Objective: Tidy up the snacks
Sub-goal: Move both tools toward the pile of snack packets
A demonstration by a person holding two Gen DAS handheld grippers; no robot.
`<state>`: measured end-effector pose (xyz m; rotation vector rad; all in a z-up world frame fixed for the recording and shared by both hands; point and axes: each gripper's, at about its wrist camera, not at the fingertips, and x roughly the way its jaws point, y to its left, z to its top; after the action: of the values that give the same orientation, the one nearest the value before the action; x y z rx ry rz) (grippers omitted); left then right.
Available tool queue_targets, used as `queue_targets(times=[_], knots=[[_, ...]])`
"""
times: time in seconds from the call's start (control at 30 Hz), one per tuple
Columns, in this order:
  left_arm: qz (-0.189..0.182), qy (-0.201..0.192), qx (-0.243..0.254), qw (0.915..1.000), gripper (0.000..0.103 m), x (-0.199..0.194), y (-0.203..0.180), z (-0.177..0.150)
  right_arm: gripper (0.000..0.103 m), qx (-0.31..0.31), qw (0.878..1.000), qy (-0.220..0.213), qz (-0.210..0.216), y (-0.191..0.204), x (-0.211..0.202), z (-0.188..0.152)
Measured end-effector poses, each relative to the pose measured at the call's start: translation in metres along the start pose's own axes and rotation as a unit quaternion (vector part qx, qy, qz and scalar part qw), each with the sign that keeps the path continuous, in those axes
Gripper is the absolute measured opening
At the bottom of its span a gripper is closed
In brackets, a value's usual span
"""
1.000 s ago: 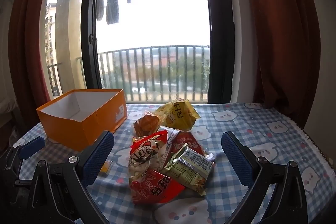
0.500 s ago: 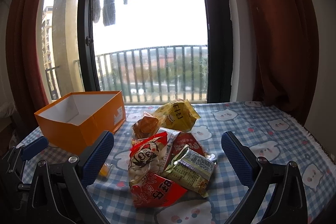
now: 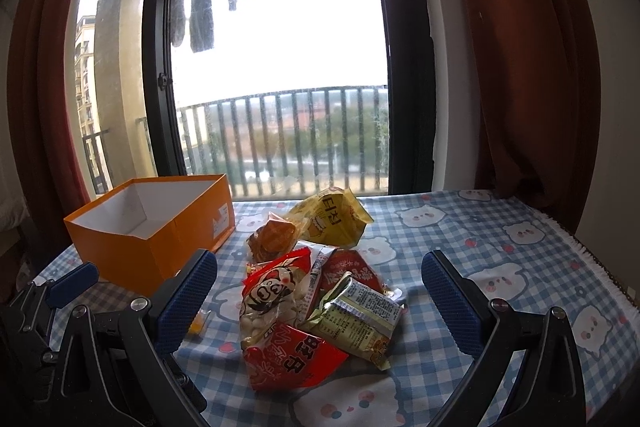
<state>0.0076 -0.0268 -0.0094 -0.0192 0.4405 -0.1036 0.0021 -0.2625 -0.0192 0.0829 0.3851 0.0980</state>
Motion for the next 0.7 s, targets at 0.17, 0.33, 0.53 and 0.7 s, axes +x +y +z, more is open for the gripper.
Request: queue_targets(times=[0.17, 0.33, 0.53, 0.7], knots=[[-0.002, 0.006, 0.002, 1.0000, 0.102, 0.005, -0.003, -0.002, 0.103, 0.003, 1.000, 0.004, -0.005, -0.001, 0.003, -0.001], [-0.001, 0.007, 0.000, 1.0000, 0.102, 0.007, -0.003, -0.002, 0.103, 0.010, 1.000, 0.009, -0.003, 0.000, 0.006, -0.002], [-0.002, 0.008, 0.000, 1.0000, 0.102, 0.009, -0.001, -0.001, 0.103, 0.006, 1.000, 0.005, -0.005, 0.004, 0.007, 0.000], [-0.009, 0.012, 0.000, 0.9999, 0.102, 0.011, -0.001, 0.000, 0.103, 0.004, 1.000, 0.004, -0.001, 0.004, 0.008, 0.001]])
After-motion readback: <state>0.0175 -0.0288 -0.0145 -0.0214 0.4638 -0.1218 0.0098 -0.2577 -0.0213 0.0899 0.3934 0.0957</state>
